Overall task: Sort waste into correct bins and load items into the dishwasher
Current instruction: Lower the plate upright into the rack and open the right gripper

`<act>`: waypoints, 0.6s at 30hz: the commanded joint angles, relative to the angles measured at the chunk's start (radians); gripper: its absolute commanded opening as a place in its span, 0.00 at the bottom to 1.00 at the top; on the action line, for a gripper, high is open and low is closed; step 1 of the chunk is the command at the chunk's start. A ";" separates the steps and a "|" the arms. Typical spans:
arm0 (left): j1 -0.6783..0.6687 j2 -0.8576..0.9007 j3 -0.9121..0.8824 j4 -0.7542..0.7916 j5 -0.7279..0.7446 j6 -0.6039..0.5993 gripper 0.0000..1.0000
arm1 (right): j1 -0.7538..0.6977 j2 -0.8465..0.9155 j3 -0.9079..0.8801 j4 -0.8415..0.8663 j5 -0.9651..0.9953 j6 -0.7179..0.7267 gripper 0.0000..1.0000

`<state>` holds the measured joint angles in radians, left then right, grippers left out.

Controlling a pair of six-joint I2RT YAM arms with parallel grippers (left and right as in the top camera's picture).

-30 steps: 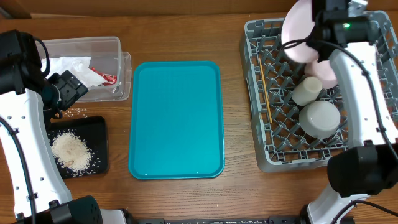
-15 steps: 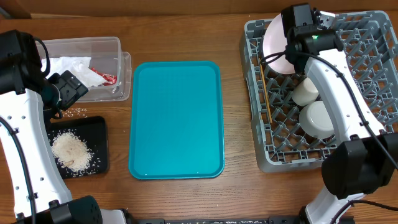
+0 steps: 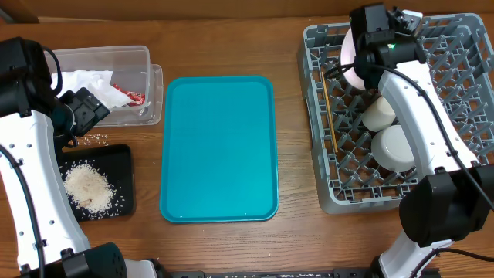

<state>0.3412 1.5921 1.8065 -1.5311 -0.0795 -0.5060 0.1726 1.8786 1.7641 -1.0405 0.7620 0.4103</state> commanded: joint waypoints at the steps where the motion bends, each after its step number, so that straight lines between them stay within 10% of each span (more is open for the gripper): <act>1: 0.005 0.005 0.007 -0.002 0.002 -0.014 1.00 | 0.002 -0.003 -0.011 0.008 -0.073 0.001 0.04; 18: 0.005 0.005 0.007 -0.002 0.002 -0.014 1.00 | 0.005 -0.005 0.015 -0.043 -0.064 0.001 0.04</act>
<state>0.3412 1.5921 1.8065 -1.5307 -0.0795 -0.5060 0.1719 1.8786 1.7599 -1.0828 0.6376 0.4129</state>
